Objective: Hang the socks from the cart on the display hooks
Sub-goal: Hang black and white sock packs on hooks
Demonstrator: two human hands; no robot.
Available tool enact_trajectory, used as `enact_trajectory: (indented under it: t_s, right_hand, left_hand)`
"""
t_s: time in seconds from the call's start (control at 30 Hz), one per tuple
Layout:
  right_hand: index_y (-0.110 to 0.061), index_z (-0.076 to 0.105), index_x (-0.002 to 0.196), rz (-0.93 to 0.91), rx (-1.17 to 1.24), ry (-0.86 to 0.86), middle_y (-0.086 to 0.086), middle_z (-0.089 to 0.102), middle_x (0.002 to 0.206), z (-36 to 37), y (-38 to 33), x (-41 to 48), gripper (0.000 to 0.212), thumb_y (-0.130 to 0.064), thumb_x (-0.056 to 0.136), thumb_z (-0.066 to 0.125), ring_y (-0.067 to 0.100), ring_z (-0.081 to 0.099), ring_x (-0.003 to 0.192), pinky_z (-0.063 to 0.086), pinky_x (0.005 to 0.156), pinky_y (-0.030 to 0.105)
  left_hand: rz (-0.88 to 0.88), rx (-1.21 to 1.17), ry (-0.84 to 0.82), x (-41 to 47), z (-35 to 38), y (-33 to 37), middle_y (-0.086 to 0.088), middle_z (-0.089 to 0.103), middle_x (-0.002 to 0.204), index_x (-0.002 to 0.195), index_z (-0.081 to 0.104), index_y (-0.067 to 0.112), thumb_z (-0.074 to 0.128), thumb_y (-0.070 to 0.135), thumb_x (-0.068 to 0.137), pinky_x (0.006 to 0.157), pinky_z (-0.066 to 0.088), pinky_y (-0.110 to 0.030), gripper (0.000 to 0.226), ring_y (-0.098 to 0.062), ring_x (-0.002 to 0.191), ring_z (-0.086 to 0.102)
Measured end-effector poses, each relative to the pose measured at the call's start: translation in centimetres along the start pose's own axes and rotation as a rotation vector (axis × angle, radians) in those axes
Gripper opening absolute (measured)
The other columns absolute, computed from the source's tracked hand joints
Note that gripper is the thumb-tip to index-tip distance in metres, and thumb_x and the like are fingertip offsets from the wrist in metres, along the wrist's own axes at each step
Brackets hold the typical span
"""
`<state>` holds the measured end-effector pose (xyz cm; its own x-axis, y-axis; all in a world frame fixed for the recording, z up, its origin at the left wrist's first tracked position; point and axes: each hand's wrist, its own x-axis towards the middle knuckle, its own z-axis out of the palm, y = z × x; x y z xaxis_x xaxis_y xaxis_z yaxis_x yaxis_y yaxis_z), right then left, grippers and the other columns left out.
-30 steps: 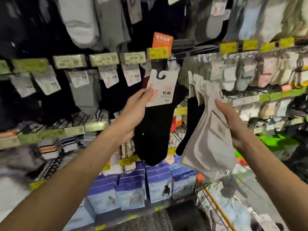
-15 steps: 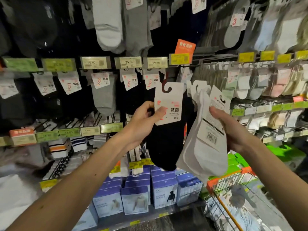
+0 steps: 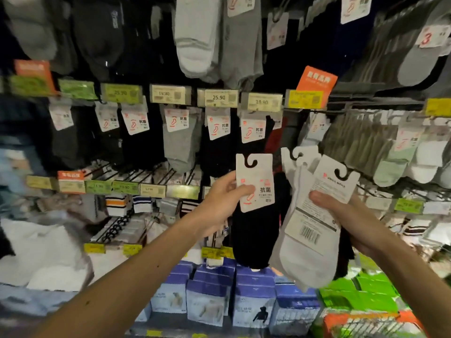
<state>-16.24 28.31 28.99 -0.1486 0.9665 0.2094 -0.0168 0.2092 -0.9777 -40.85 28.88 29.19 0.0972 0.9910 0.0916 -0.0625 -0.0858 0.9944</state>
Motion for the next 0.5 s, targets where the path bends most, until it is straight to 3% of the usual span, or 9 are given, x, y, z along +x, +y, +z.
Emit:
enact_trajectory:
  t_s: [0.1, 0.2, 0.27, 0.33, 0.4, 0.5]
  right_hand:
    - [-0.015, 0.069, 0.116, 0.016, -0.024, -0.070, 0.005, 0.076, 0.111, -0.7, 0.7, 1.8, 0.048, -0.029, 0.072, 0.082, 0.023, 0.073, 0.101, 0.058, 0.080, 0.032]
    - [-0.018, 0.070, 0.115, 0.031, -0.046, -0.108, 0.003, 0.075, 0.113, -1.4, 1.3, 3.1, 0.085, -0.058, 0.043, 0.091, 0.020, 0.073, 0.101, 0.054, 0.085, 0.038]
    - [-0.020, 0.072, 0.113, 0.039, -0.036, -0.107, 0.002, 0.076, 0.112, -1.7, 1.6, 3.8, 0.092, -0.067, 0.036, 0.090, 0.021, 0.073, 0.101, 0.052, 0.086, 0.041]
    - [-0.021, 0.071, 0.113, 0.049, -0.014, -0.115, 0.003, 0.076, 0.110, -2.0, 1.9, 4.4, 0.072, -0.056, 0.053, 0.089, 0.024, 0.072, 0.102, 0.052, 0.086, 0.041]
    - [-0.020, 0.070, 0.113, 0.070, 0.009, -0.131, 0.002, 0.077, 0.107, -2.0, 1.8, 4.9, 0.043, -0.034, 0.073, 0.075, 0.025, 0.072, 0.103, 0.053, 0.083, 0.038]
    - [-0.020, 0.069, 0.111, 0.097, -0.004, -0.152, 0.001, 0.077, 0.105, -2.1, 2.0, 5.8, 0.041, -0.024, 0.072, 0.082, 0.023, 0.072, 0.100, 0.053, 0.079, 0.036]
  left_hand:
    - [-0.019, -0.035, 0.071, 0.9, -0.1, -0.6, -0.004, 0.071, 0.123, 0.123, 0.065, 0.018, 0.057, 0.012, 0.100, 0.106, 0.048, -0.044, 0.025, -0.020, 0.117, 0.065]
    - [-0.052, -0.071, 0.147, 1.3, -0.3, -0.4, 0.002, 0.074, 0.114, 0.114, 0.068, 0.024, 0.052, 0.024, 0.103, 0.094, 0.054, -0.040, 0.019, -0.017, 0.110, 0.069]
    - [-0.083, -0.079, 0.210, 1.7, -0.3, -0.3, 0.003, 0.076, 0.107, 0.111, 0.068, 0.025, 0.050, 0.029, 0.104, 0.090, 0.054, -0.041, 0.020, -0.016, 0.104, 0.071]
    - [-0.110, -0.092, 0.254, 2.3, -0.5, -0.2, 0.003, 0.077, 0.102, 0.109, 0.069, 0.024, 0.050, 0.028, 0.104, 0.090, 0.053, -0.043, 0.020, -0.018, 0.102, 0.071]
    - [-0.133, -0.081, 0.293, 2.8, -0.7, -0.2, 0.001, 0.078, 0.096, 0.104, 0.068, 0.021, 0.050, 0.024, 0.103, 0.090, 0.053, -0.045, 0.018, -0.022, 0.101, 0.071]
    - [-0.145, -0.048, 0.318, 3.9, -1.1, -0.4, -0.001, 0.077, 0.092, 0.098, 0.067, 0.017, 0.051, 0.016, 0.101, 0.094, 0.053, -0.048, 0.016, -0.024, 0.101, 0.071]
